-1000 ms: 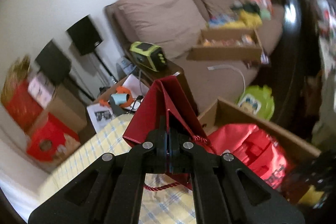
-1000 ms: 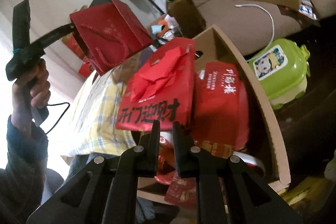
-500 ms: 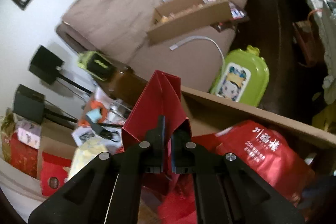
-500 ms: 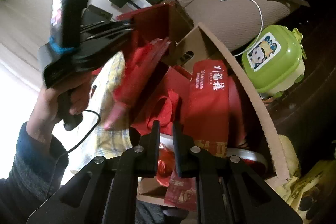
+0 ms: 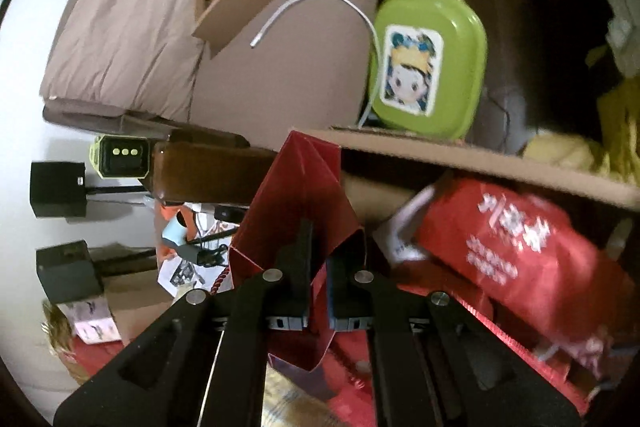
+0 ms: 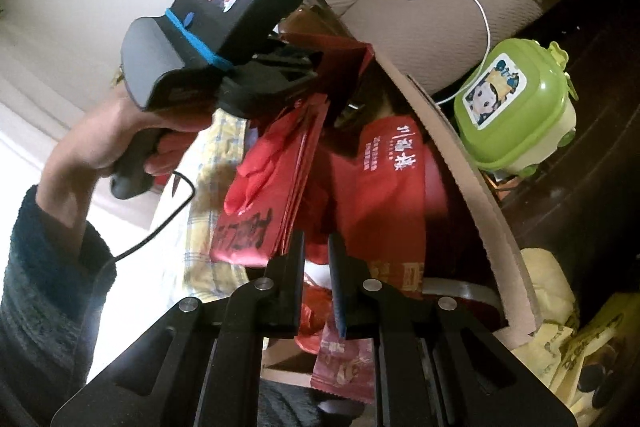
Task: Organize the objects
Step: 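Lower the dark red gift bag into the box and open the left gripper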
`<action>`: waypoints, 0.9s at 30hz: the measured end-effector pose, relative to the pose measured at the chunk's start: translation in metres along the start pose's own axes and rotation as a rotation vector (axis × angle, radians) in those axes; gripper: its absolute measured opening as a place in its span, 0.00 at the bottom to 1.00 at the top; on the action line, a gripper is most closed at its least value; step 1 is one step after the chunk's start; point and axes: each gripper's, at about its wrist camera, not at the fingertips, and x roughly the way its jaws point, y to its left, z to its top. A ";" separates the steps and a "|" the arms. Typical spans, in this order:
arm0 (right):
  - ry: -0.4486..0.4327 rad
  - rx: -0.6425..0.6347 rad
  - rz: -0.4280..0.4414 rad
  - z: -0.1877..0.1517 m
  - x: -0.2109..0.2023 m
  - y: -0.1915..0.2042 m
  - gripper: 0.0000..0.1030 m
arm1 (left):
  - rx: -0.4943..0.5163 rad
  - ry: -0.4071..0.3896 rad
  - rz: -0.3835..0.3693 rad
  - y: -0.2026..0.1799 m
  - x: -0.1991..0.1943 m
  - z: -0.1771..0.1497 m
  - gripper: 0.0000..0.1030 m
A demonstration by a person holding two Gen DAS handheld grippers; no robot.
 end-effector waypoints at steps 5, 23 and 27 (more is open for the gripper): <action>-0.001 0.004 -0.005 0.000 0.001 -0.001 0.12 | 0.008 -0.005 -0.059 0.011 -0.018 -0.008 0.08; -0.007 0.032 -0.058 0.001 0.001 -0.012 0.12 | -0.033 -0.134 -0.103 0.045 -0.070 -0.102 0.23; -0.007 0.034 -0.071 0.001 0.001 -0.013 0.12 | 0.169 -0.189 0.304 0.010 -0.084 -0.099 0.91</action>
